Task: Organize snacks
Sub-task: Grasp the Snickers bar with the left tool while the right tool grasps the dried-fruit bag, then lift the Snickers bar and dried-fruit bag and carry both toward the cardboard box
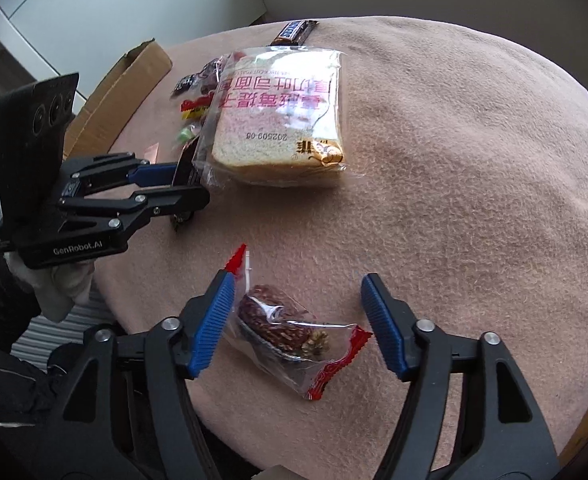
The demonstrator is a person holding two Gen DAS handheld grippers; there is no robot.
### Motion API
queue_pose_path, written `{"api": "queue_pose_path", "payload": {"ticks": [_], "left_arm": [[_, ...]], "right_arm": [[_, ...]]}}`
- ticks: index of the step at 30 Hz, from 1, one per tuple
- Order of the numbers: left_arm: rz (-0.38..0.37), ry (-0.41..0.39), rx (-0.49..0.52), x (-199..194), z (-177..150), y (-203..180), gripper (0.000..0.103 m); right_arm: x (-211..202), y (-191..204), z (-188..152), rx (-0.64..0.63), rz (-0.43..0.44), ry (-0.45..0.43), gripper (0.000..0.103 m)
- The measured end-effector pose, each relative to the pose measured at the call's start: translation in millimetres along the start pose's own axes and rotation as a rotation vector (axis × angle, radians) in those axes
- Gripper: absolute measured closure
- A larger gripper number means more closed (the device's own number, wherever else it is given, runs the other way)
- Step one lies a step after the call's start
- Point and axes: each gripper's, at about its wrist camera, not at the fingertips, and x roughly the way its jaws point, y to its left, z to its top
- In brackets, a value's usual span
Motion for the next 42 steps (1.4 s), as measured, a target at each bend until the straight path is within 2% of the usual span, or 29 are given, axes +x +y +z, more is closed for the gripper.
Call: {"api": "queue_pose_path", "payload": {"ticks": [10, 13, 19, 20, 21, 23, 30, 36, 42], "left_arm": [[0.005, -0.008, 0.006, -1.0, -1.5, -0.6, 0.073], [0.003, -0.008, -0.005, -1.4, -1.4, 0.0, 0.073], [0.0, -0.013, -0.025, -6.0, -4.5, 3.8, 0.074], [0.0, -0.015, -0.028, -7.1, -5.3, 4.2, 0.074], [0.0, -0.018, -0.032, -8.4, -5.9, 4.8, 0.074], [-0.002, -0.024, -0.037, -10.9, -6.8, 5.6, 0.074], [-0.001, -0.055, -0.053, -21.9, -11.8, 7.9, 0.074], [-0.007, -0.073, -0.082, -24.4, -14.6, 10.3, 0.074], [0.0, -0.086, -0.088, -31.3, -14.0, 11.7, 0.074]], "right_arm": [[-17.0, 20.2, -9.9, -0.177, -0.037, -0.003, 0.027], [-9.4, 30.3, -8.5, -0.225, -0.051, 0.029, 0.027], [8.0, 43.9, -11.6, -0.318, -0.143, 0.091, 0.027], [10.3, 45.3, -12.5, -0.326, -0.156, 0.096, 0.031], [12.9, 46.8, -12.5, -0.328, -0.166, 0.099, 0.04], [14.7, 44.5, -11.5, -0.305, -0.173, 0.099, 0.05], [4.5, 34.8, -12.7, -0.193, -0.162, 0.033, 0.062], [-8.5, 25.8, -10.5, -0.08, -0.12, -0.074, 0.064], [-14.7, 18.0, -12.9, 0.029, -0.077, -0.121, 0.064]]}}
